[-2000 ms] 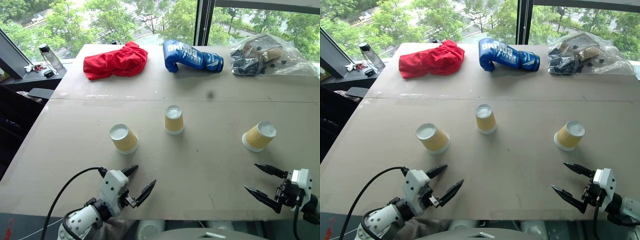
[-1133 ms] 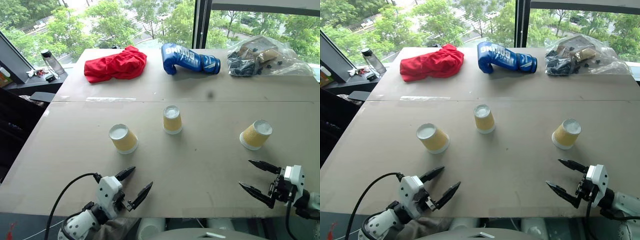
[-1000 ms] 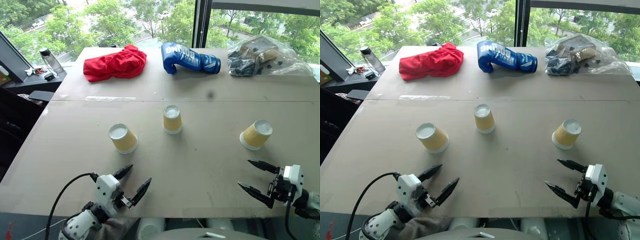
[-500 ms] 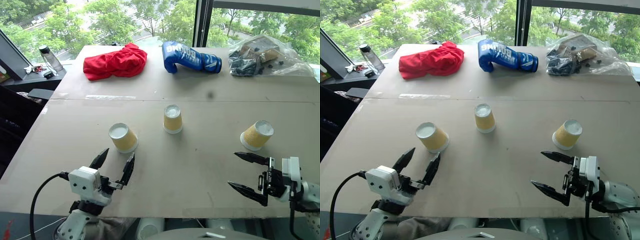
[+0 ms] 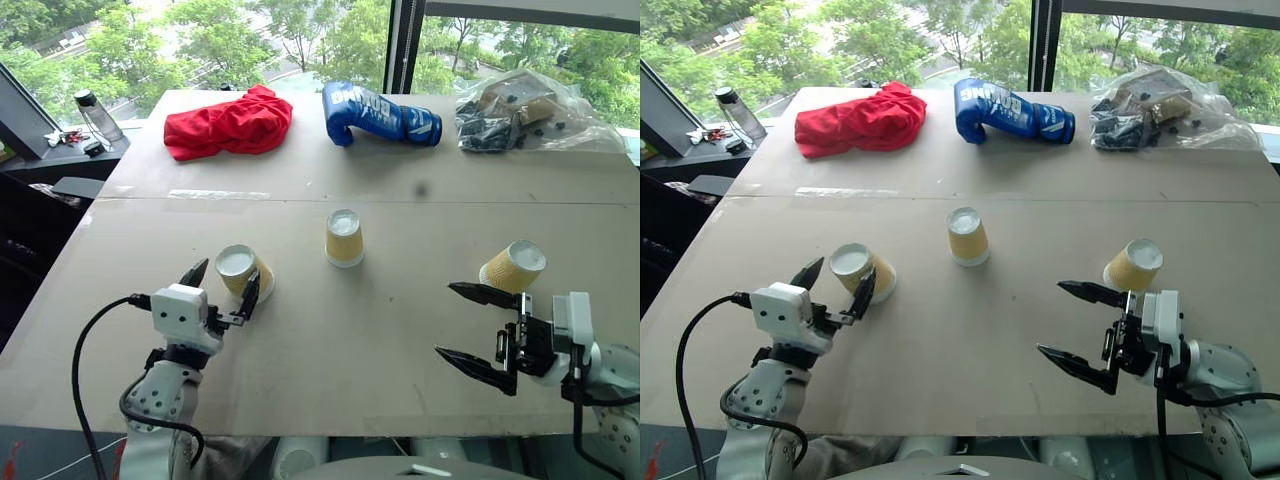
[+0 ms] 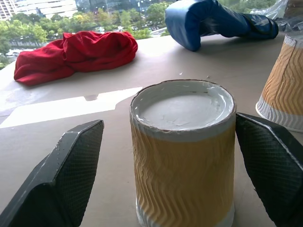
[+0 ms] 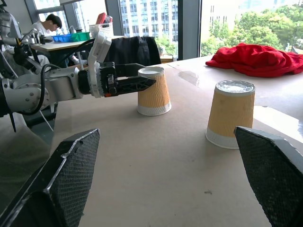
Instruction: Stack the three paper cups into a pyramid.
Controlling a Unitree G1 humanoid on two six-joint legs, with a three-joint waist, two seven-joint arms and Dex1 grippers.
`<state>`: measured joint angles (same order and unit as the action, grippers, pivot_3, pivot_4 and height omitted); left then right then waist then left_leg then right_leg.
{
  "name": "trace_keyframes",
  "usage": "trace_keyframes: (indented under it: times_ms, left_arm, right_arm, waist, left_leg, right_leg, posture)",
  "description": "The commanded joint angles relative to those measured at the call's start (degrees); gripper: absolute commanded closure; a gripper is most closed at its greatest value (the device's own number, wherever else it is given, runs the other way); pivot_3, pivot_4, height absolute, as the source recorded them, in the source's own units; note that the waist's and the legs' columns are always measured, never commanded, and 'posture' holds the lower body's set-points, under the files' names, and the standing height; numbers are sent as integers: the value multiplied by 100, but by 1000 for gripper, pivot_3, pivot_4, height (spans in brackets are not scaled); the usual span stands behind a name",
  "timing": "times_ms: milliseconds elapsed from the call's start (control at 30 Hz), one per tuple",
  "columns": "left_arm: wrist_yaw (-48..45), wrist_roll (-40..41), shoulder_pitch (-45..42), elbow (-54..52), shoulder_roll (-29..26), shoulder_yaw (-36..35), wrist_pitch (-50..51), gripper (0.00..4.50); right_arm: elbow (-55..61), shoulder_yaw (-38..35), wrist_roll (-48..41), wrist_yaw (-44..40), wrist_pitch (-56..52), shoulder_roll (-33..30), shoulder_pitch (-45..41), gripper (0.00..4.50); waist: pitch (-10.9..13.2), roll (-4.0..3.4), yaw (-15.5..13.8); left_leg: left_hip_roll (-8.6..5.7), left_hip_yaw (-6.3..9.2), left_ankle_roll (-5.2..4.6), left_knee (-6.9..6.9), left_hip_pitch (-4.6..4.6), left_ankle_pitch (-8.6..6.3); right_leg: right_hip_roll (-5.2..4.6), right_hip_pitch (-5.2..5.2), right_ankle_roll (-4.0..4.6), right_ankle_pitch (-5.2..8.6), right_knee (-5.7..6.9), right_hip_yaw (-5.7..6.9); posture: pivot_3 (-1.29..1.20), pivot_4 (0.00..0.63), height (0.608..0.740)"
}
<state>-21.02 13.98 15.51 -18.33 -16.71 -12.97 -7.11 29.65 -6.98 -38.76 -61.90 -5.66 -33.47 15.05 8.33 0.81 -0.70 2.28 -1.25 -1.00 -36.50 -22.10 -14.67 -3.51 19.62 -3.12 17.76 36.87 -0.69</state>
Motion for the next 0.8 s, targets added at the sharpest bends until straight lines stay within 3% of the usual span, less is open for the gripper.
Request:
trace_keyframes:
  times_ms: [33, 100, 133, 233, 267, 300, 633, 800]
  left_arm:
    - [-70, 65, -122, -53, -53, 20, 13, 43]
    - [-92, 120, -170, -43, -30, 13, 49, 43]
    - [-107, 142, -196, -31, -16, 19, 55, 280]
    - [-103, 145, -224, -32, 6, 27, 64, 1308]
    - [-100, 143, -235, -31, 10, 27, 66, 1848]
    - [-95, 136, -244, -53, 11, 39, 86, 2065]
    - [-525, 339, -365, -576, -231, 440, 519, 2064]
    - [-1193, 718, -942, -830, -583, 925, 961, 2064]
  right_arm:
    - [132, -56, -60, 44, 81, 37, -36, 0]
    - [132, -69, -47, 50, 100, 53, -14, 0]
    - [118, -77, -43, 49, 106, 57, -21, 0]
    - [88, -91, -25, 53, 124, 77, -40, 0]
    - [79, -89, -21, 54, 122, 81, -52, 0]
    - [75, -81, -17, 60, 123, 88, -65, 0]
    - [13, -102, -29, 132, 90, 72, -208, 0]
    - [-101, -352, -45, 181, 164, 69, -101, 0]
  waist:
    - [0, 0, 0]
    - [0, 0, 0]
    - [0, 0, 0]
    - [0, 0, 2]
    - [0, -1, 1]
    - [0, -1, 1]
    - [0, 0, -7]
    - [0, -1, -10]
  left_leg:
    - [1, -1, 0, 0, 0, 0]
    - [1, -1, 0, 0, 0, 0]
    - [2, -1, 0, 0, 0, 0]
    - [3, -1, 0, 0, 2, 0]
    - [3, 0, 0, 0, 2, 0]
    - [3, -1, 0, 0, 2, 0]
    - [3, -1, 0, -1, 2, 0]
    - [2, -1, 1, -2, 2, 0]
  right_leg:
    - [-1, 0, 0, 0, 0, -1]
    - [-2, 0, -1, 0, 0, -1]
    - [-2, 0, -1, -1, 0, -1]
    - [-2, 0, -2, -1, 2, -1]
    - [-2, 0, -2, -1, 3, -1]
    - [-2, 0, -2, -1, 3, -1]
    - [-4, -1, -2, -1, 5, -1]
    - [-4, -1, -2, -1, 7, -1]
  posture:
    - [0, 150, 740]
    - [0, 150, 740]
    - [0, 150, 740]
    - [0, 150, 740]
    - [0, 150, 740]
    - [0, 150, 740]
    - [0, 150, 740]
    - [0, 150, 740]
